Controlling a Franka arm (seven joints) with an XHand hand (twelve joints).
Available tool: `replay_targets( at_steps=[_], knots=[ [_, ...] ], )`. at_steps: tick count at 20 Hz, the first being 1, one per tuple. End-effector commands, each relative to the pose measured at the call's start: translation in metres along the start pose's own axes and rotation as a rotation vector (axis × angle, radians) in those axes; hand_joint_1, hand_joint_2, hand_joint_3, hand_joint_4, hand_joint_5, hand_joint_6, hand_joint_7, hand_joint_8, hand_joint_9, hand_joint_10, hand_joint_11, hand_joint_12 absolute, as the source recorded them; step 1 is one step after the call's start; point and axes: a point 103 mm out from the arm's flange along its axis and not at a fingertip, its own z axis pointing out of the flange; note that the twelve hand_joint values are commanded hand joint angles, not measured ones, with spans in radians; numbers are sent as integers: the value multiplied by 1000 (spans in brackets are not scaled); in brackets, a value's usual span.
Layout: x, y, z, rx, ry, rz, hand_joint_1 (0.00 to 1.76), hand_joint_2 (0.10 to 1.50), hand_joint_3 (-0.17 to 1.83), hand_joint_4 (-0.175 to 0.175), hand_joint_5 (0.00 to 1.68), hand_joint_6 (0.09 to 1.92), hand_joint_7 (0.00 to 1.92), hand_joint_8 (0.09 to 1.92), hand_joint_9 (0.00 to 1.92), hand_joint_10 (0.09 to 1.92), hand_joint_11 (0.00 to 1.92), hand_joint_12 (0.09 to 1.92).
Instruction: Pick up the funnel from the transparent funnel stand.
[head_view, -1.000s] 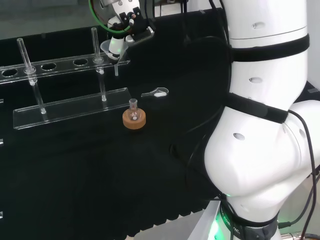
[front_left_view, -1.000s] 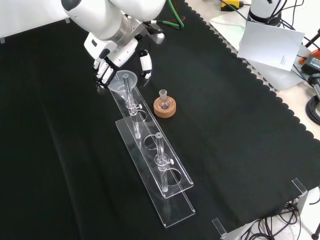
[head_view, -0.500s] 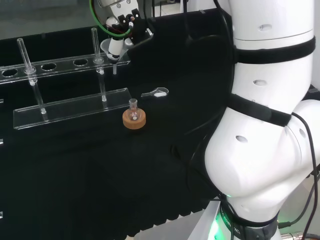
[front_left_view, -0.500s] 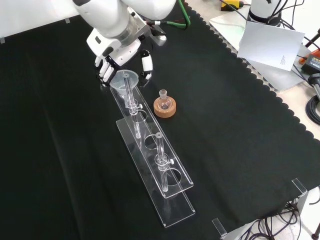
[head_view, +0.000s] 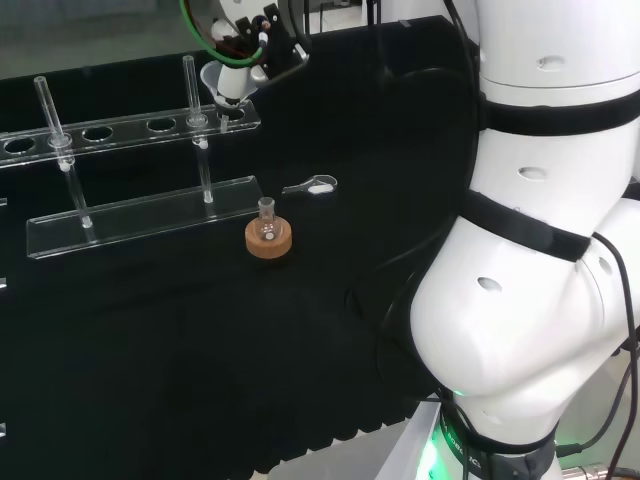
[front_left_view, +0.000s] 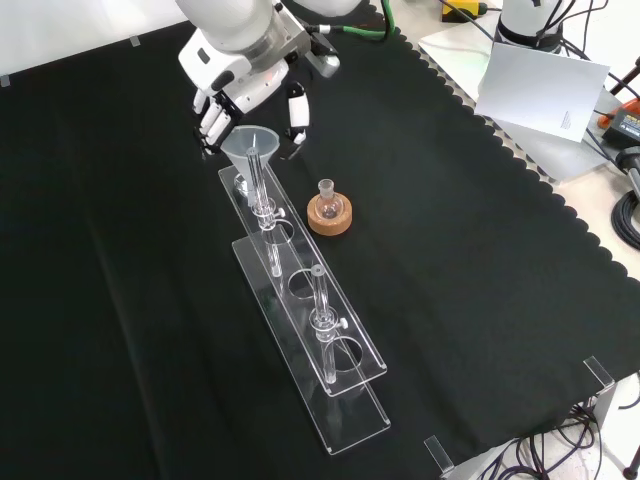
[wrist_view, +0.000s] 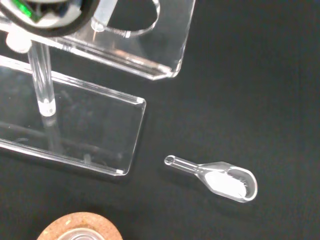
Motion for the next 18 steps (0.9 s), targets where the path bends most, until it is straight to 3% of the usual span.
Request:
replay_targets(
  at_steps=[1,9,18],
  knots=[
    [-10,-26,-43,92,-59,63,935,766,804,-50,738,818,751,669,1140,393,677,1250],
    [-9,-70,-67,93,-98,123,930,754,808,-48,731,824,732,664,1121,385,664,1246],
    [0,-116,-65,91,-94,164,929,744,817,-47,728,834,726,665,1113,386,659,1246]
  ],
)
